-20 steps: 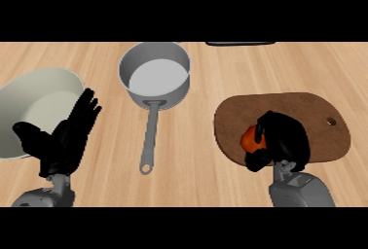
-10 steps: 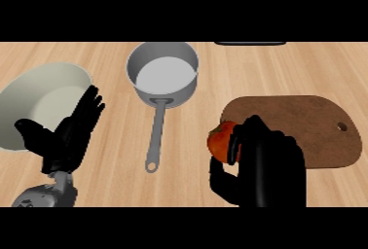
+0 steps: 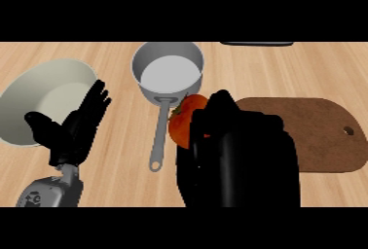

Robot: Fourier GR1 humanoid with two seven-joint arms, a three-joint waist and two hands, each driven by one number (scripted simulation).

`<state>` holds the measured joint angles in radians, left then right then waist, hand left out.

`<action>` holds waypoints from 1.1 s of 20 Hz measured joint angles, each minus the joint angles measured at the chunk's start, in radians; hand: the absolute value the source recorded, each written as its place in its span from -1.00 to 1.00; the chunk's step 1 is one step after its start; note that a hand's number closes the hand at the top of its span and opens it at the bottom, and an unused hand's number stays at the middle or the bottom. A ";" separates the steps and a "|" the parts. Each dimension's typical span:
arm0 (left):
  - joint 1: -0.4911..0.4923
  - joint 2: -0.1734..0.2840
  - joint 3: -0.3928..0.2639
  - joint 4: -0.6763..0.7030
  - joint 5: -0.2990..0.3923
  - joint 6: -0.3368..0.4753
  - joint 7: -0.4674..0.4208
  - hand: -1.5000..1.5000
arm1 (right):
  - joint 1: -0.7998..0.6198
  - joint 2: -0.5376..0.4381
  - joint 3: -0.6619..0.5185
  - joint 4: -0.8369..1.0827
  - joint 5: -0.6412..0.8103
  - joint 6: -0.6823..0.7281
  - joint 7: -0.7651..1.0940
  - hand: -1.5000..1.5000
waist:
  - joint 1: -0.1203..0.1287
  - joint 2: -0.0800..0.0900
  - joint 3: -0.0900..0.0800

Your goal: Pick the tomato from the cutting board and place it in the pot

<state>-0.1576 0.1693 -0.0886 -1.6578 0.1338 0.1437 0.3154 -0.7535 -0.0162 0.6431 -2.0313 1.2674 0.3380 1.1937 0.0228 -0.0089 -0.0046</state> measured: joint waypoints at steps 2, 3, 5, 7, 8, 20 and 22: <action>-0.015 0.004 0.007 0.009 0.001 -0.001 0.005 0.00 | -0.061 0.000 -0.031 0.039 -0.034 -0.002 0.004 1.00 | 0.004 0.001 0.000; -0.016 -0.001 0.001 0.011 -0.005 0.004 0.006 0.00 | -0.091 0.000 -0.053 0.065 -0.053 -0.003 0.004 1.00 | 0.008 0.001 0.000; -0.014 -0.005 -0.008 0.006 -0.009 0.002 0.005 0.00 | -0.143 0.000 -0.095 0.117 -0.089 -0.009 0.006 1.00 | 0.015 0.002 0.000; -0.016 -0.001 -0.005 0.005 -0.007 -0.005 0.005 0.00 | -0.190 0.001 -0.143 0.180 -0.116 -0.019 0.007 1.00 | 0.020 0.004 0.000; -0.018 -0.006 -0.009 0.012 -0.007 -0.005 0.001 0.00 | -0.218 0.001 -0.157 0.215 -0.128 -0.026 0.011 1.00 | 0.023 0.005 0.000; -0.016 -0.024 -0.020 0.006 -0.013 -0.007 0.001 0.00 | -0.417 0.006 -0.273 0.689 -0.263 -0.163 -0.028 1.00 | 0.030 0.015 0.002; -0.015 -0.025 -0.022 0.002 -0.012 -0.009 0.002 0.00 | -0.423 0.006 -0.276 0.734 -0.318 -0.191 -0.027 1.00 | 0.035 0.015 0.002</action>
<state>-0.1724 0.1440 -0.1102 -1.6554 0.1216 0.1344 0.3173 -1.1762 -0.0104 0.3674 -1.2973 0.9491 0.1466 1.1670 0.0577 0.0066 -0.0025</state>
